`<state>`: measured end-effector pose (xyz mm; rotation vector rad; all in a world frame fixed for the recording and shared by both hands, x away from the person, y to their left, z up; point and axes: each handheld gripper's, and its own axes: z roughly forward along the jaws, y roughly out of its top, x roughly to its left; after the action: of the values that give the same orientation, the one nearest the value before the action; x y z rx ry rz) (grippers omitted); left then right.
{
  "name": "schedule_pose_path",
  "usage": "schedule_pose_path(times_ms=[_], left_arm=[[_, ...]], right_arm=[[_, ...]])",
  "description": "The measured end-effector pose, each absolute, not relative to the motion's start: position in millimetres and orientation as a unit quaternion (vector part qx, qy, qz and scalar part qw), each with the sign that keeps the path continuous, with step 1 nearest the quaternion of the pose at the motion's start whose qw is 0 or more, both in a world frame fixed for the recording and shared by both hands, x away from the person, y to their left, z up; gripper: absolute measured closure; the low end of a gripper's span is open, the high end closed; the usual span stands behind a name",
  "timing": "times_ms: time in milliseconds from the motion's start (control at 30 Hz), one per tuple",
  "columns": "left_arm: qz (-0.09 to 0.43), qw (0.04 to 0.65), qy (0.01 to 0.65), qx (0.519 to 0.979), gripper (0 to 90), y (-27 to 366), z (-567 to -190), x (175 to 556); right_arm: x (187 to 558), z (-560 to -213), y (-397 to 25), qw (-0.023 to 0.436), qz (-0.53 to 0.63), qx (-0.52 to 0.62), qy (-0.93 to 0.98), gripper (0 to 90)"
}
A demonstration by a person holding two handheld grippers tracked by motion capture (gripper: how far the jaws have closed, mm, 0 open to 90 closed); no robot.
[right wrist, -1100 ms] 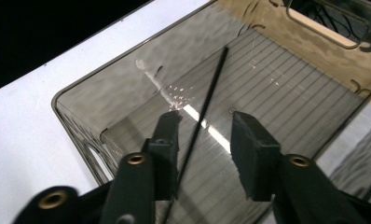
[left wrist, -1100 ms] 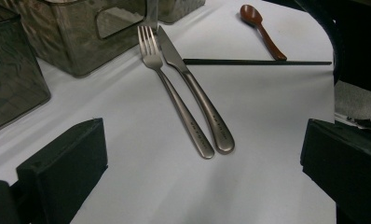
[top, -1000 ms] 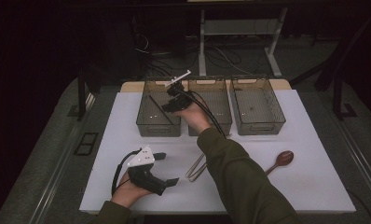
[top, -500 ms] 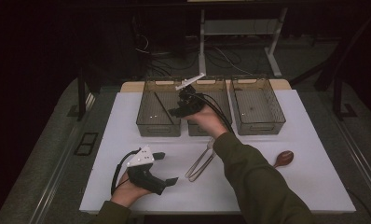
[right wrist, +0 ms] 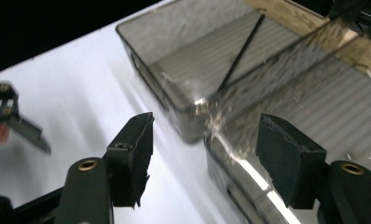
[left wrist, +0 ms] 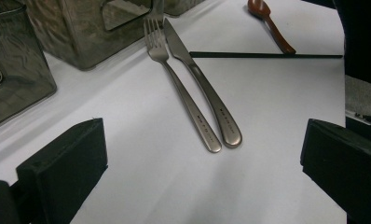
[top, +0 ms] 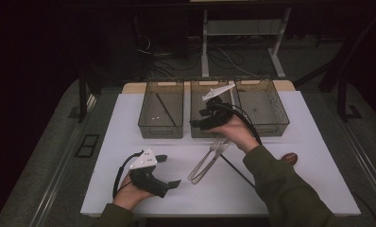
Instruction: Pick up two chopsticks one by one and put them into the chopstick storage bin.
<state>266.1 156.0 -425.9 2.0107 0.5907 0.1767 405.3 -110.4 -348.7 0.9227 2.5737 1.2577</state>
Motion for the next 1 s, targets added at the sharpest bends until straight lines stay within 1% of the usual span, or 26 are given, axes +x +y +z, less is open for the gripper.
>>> schedule_pose_path(times_ms=[200, 500, 733, 867, 1000], left_arm=[[0.07, 0.496, 0.248, 0.829, 0.0, 156.9, -426.3, 266.1], [0.065, 0.493, 0.255, 0.83, 0.0, 156.9, -428.7, 266.6], [0.068, 0.492, 0.254, 0.83, 0.0, 156.9, -428.7, 266.0], [0.072, 0.492, 0.249, 0.831, 0.0, 156.6, -427.7, 265.2], [0.07, 0.491, 0.253, 0.831, 0.0, 156.4, -428.6, 265.6]], right_arm=[[387.9, -350.0, -133.7, 0.056, 0.426, 0.301, 0.851, 37.8], [360.6, -356.9, -165.9, 0.073, 0.422, 0.301, 0.852, 39.0], [337.6, -366.8, -191.0, 0.086, 0.415, 0.308, 0.852, 45.3], [323.0, -376.9, -205.5, 0.084, 0.405, 0.316, 0.854, 50.3], [307.3, -389.9, -219.9, 0.081, 0.397, 0.326, 0.854, 57.5]])
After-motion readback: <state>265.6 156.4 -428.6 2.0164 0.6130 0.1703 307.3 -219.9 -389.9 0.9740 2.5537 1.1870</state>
